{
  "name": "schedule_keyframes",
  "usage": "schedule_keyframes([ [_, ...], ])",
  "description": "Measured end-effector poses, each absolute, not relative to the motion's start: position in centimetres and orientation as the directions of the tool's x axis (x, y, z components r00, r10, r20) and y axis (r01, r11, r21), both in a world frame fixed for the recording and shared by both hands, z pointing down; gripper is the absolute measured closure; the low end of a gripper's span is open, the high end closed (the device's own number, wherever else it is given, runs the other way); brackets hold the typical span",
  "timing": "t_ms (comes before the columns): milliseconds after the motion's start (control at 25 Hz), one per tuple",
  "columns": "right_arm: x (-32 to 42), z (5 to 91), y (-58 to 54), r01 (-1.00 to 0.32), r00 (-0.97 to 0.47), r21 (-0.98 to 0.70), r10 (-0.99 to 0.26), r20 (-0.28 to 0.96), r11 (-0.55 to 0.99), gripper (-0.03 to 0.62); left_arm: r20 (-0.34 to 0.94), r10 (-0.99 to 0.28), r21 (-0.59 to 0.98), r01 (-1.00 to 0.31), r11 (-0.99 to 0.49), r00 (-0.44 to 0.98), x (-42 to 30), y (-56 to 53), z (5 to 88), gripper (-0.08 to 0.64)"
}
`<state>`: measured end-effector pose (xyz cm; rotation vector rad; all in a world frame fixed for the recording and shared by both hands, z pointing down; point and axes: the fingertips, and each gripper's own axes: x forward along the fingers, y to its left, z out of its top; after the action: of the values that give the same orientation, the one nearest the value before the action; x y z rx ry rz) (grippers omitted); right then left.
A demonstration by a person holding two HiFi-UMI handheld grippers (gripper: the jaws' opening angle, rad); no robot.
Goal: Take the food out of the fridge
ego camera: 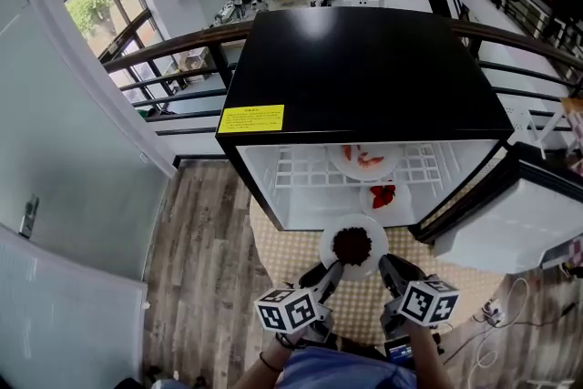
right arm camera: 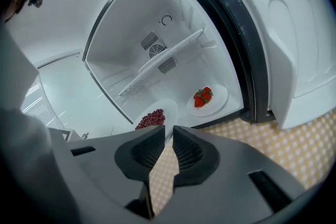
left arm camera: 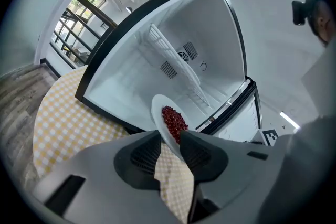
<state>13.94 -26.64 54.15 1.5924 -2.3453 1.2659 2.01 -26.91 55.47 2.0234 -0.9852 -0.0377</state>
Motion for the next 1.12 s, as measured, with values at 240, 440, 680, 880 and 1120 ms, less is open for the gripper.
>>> schedule_keyframes([
  [240, 15.7, 53.3, -24.3, -0.787, -0.473, -0.599, -0.77, 0.429, 0.149, 0.538, 0.313, -0.659, 0.707, -0.631, -0.32, 0.685, 3.7, -24.5, 54.6, 0.439],
  [440, 17.1, 52.7, -21.8, -0.779, -0.479, -0.606, -0.775, 0.412, 0.16, 0.538, 0.309, -0.665, 0.695, -0.639, -0.33, 0.68, 5.1, -22.0, 53.8, 0.439],
  [680, 18.5, 52.0, -17.9, -0.763, -0.51, -0.617, -0.764, 0.396, 0.19, 0.538, 0.312, -0.678, 0.682, -0.654, -0.328, 0.666, 6.9, -18.2, 52.8, 0.442],
  [880, 20.9, 51.8, -14.4, -0.76, -0.51, -0.62, -0.769, 0.385, 0.193, 0.538, 0.315, -0.684, 0.668, -0.665, -0.332, 0.658, 9.2, -14.7, 52.4, 0.442],
  [1120, 23.1, 51.8, -10.9, -0.746, -0.515, -0.639, -0.771, 0.375, 0.187, 0.538, 0.321, -0.683, 0.657, -0.674, -0.338, 0.656, 11.5, -11.2, 52.2, 0.442],
])
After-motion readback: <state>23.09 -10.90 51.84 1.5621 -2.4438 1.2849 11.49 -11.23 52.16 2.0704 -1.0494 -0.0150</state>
